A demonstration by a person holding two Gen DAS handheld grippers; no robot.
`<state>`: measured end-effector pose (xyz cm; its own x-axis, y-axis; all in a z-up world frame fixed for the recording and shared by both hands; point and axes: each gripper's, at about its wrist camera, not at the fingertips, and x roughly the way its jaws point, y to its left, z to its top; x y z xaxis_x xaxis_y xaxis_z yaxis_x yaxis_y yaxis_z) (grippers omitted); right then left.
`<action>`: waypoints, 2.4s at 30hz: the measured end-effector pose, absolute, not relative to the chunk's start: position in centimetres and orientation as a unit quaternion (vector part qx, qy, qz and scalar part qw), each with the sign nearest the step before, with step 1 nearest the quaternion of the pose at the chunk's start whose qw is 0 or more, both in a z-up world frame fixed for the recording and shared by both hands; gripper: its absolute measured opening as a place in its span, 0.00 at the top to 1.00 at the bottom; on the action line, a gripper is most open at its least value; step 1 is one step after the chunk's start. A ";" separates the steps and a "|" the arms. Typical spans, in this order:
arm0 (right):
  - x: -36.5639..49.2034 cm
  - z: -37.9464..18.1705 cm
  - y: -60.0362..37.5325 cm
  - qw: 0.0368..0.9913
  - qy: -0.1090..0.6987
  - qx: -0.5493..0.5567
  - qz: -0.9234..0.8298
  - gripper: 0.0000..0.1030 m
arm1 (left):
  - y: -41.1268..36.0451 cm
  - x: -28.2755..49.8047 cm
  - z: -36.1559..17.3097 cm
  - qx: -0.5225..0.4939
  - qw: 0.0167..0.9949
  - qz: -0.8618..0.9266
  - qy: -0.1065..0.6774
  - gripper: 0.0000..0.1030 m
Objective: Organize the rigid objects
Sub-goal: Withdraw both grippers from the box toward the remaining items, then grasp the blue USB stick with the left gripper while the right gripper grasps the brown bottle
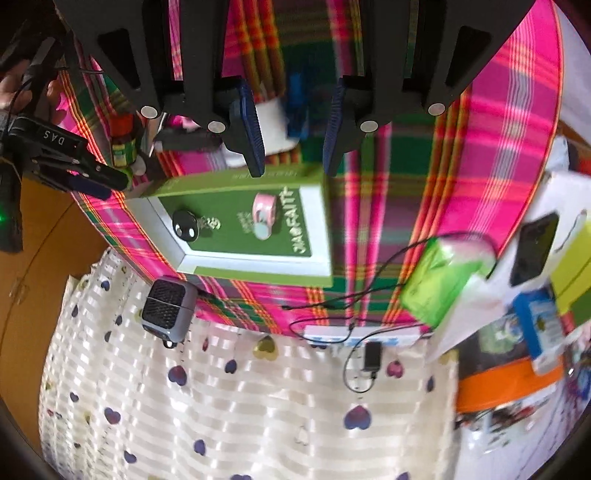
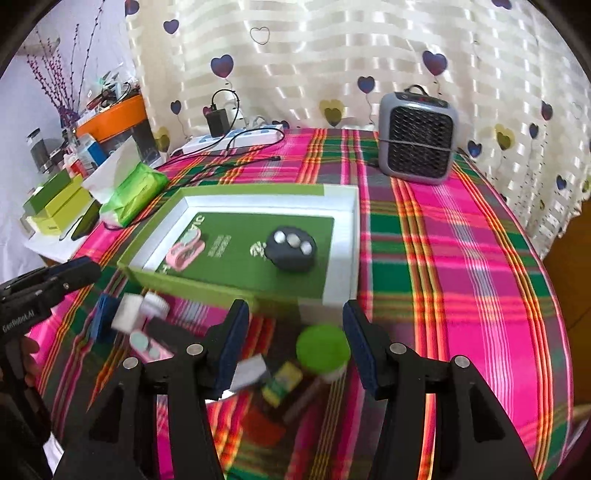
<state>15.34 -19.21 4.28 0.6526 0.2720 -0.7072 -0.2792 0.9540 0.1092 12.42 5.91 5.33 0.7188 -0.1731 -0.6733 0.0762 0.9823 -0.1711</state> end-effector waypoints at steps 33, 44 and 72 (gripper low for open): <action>12.6 1.0 -19.9 0.899 0.417 0.036 0.133 0.47 | 5.6 11.3 0.9 -0.089 0.901 -0.063 0.419 0.69; 12.0 1.6 -20.0 0.908 0.407 0.001 0.095 0.47 | 5.8 12.0 0.9 -0.083 0.901 -0.047 0.422 0.69; 12.9 0.9 -20.1 0.902 0.419 0.022 0.098 0.55 | 6.6 12.9 0.5 -0.086 0.900 -0.017 0.426 0.78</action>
<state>12.92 -20.07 0.92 0.6293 0.1959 -0.7521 -0.1593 0.9797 0.1218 12.93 6.58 0.49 0.6364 -0.1044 -0.7642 -0.0423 0.9846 -0.1697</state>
